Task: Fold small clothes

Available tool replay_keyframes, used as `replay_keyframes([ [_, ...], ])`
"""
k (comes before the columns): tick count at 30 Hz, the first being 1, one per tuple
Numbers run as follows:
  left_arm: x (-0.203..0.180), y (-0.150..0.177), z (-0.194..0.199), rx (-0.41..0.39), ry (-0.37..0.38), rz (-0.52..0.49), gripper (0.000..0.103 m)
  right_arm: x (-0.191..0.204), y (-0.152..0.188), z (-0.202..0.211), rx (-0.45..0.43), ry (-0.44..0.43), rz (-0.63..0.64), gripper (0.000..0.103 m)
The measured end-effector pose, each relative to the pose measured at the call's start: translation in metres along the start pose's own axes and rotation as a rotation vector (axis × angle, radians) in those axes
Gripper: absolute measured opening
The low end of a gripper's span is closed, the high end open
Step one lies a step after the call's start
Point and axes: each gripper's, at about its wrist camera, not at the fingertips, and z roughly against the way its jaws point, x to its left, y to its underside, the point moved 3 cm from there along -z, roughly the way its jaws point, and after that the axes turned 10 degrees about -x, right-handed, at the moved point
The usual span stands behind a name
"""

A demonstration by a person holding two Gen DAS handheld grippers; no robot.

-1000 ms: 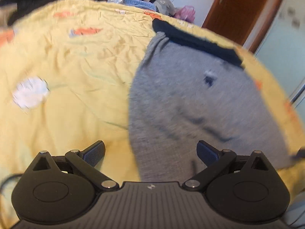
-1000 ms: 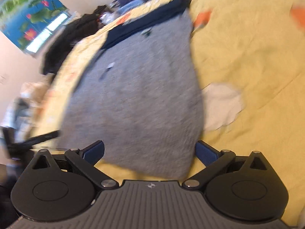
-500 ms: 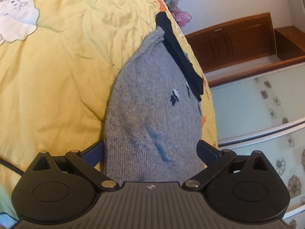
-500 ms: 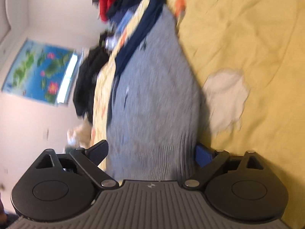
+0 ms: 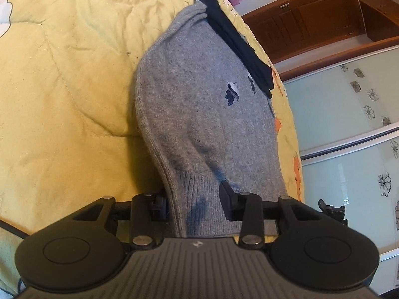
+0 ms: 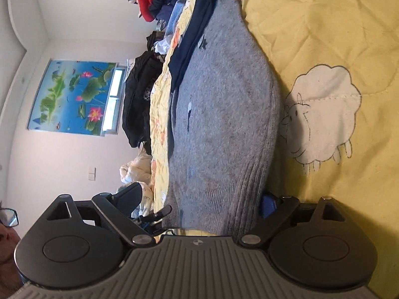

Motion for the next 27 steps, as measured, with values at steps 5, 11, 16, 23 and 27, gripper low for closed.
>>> replay_keyframes([
  [5, -0.003, 0.0, -0.003, 0.011, 0.004, -0.02, 0.039, -0.005, -0.015, 0.019, -0.134, 0.031, 0.019, 0.086],
  [11, -0.009, 0.0, -0.007, 0.013, -0.012, -0.04, 0.039, -0.003, -0.007, -0.001, -0.045, 0.051, 0.044, 0.077],
  [16, -0.008, 0.001, -0.007, 0.007, -0.029, -0.048, 0.032, -0.016, 0.006, -0.006, 0.006, 0.192, 0.084, 0.017],
  [23, -0.017, -0.001, -0.008, 0.008, -0.113, -0.144, 0.006, -0.01, 0.01, 0.002, -0.07, 0.148, 0.12, 0.015],
  [27, -0.038, -0.019, -0.002, -0.039, -0.051, -0.205, 0.006, 0.011, -0.006, 0.003, -0.103, 0.059, 0.133, 0.015],
])
